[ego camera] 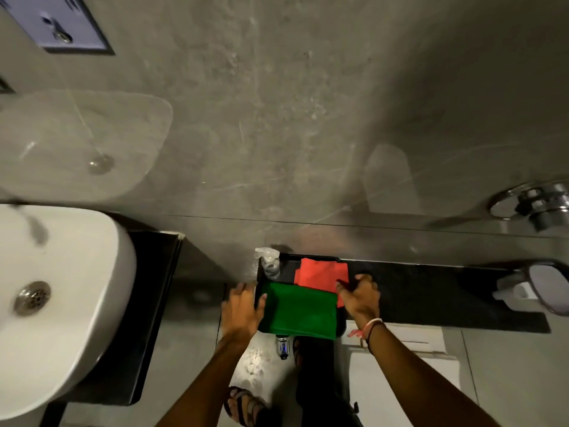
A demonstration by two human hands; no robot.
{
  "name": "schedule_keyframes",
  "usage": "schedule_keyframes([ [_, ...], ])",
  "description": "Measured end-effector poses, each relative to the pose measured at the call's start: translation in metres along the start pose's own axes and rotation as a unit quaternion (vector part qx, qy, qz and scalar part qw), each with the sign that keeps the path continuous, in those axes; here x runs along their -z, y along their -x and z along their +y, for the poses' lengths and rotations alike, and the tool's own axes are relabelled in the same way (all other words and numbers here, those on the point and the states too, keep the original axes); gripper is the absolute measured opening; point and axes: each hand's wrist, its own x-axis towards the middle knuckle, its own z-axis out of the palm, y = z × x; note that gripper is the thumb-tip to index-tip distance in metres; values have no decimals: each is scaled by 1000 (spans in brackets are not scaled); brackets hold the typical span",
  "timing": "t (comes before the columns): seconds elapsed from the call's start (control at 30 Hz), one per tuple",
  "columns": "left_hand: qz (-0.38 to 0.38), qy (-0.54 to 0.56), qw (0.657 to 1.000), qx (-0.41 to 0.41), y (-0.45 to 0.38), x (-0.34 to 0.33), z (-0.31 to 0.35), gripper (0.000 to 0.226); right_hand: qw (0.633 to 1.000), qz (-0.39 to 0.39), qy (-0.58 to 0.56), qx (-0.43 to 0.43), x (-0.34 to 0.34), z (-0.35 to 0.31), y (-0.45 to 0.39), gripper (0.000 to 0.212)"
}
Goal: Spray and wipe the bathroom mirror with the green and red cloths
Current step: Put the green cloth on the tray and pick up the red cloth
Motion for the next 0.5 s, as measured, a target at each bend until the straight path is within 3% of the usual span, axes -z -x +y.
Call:
schedule_keyframes([
  [0.07,75,-137,987,-44,-4,11,-5,60,999,-22,3,-24,-2,-4,-15,71],
  [0.13,105,-184,973,-90,-7,20,2,76,999,-29,-12,-45,4,-4,-28,67],
  [0.27,149,-207,957,-139,-17,31,0,90,998,-13,-2,-68,1,-2,-37,70],
  [0.5,183,-242,938,-165,-20,55,-9,93,998,56,34,25,5,4,-14,35],
])
